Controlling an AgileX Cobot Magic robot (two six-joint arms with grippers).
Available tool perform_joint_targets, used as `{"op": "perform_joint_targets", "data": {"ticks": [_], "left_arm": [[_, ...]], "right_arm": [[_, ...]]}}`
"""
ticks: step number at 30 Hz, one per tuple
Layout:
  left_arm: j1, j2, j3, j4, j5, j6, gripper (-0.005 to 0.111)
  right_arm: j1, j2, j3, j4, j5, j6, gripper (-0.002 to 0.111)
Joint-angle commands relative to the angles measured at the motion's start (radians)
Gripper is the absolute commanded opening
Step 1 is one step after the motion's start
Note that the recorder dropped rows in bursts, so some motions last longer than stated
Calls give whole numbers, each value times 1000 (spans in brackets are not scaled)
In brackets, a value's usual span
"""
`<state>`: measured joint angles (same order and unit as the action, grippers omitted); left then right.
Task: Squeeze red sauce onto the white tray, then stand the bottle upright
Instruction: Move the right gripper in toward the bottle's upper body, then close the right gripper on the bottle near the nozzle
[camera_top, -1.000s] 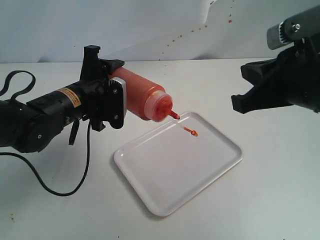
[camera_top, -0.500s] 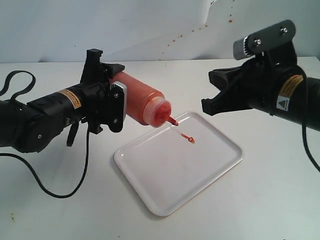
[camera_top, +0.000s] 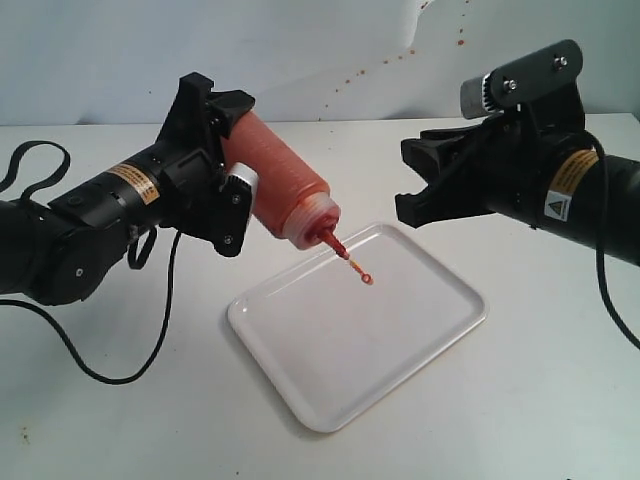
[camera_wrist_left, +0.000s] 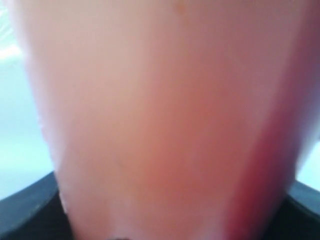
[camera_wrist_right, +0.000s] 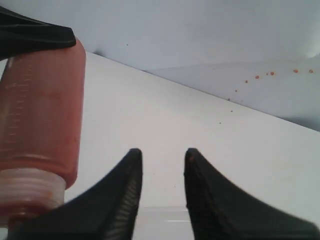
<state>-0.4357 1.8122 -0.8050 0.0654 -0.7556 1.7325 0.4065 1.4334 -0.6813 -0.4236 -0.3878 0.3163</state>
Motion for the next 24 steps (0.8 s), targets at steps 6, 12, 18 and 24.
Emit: {"op": "perform_joint_targets", "data": {"ticks": [6,12,18,24], "left_arm": [[-5,-18,-3,-85,-103,108,0],[-5,-18,-21,-90,-144,138,0],[-5,-18,-56,-85,-135,267,0],[-5,-18,-62,-79,-153,343,0]], "right_arm": [[2,1,-7,69,-48,-49,98],[22,16,-7,-41,-91,-6,101],[106,95,-7,-109,-183,7,101],[106,95,-7,-62,-225,7,101]]}}
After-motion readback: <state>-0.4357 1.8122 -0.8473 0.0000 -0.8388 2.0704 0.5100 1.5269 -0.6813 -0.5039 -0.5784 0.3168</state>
